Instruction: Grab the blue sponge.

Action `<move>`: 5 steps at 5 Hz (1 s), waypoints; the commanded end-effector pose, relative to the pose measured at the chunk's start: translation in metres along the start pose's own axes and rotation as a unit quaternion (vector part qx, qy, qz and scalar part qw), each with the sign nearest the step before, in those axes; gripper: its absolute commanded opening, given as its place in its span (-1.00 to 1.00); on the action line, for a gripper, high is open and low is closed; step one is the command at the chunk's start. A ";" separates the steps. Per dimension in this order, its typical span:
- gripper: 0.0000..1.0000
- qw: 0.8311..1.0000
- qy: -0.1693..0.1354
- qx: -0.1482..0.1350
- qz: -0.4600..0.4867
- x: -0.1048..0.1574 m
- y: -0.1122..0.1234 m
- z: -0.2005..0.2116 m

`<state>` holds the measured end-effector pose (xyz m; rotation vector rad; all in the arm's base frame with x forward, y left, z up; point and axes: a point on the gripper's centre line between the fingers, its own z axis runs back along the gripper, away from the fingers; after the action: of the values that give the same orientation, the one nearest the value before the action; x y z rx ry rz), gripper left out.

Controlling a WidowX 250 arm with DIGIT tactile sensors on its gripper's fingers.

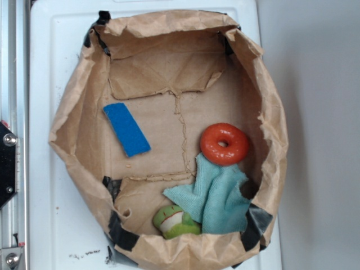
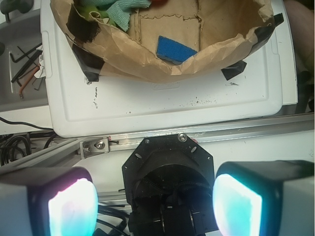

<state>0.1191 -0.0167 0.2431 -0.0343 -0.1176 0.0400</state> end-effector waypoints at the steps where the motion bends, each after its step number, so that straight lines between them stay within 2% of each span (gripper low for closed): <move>1: 1.00 1.000 0.000 0.000 0.000 0.000 0.000 0.000; 2: 1.00 1.000 -0.019 0.014 0.014 0.049 0.005 -0.010; 3: 1.00 0.999 -0.030 0.002 0.040 0.095 0.017 -0.026; 4: 1.00 0.996 -0.075 0.003 0.043 0.124 0.022 -0.033; 5: 1.00 0.993 -0.094 -0.072 -0.012 0.149 0.016 -0.053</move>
<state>0.2673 0.0005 0.1884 -0.1786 -0.2491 0.0092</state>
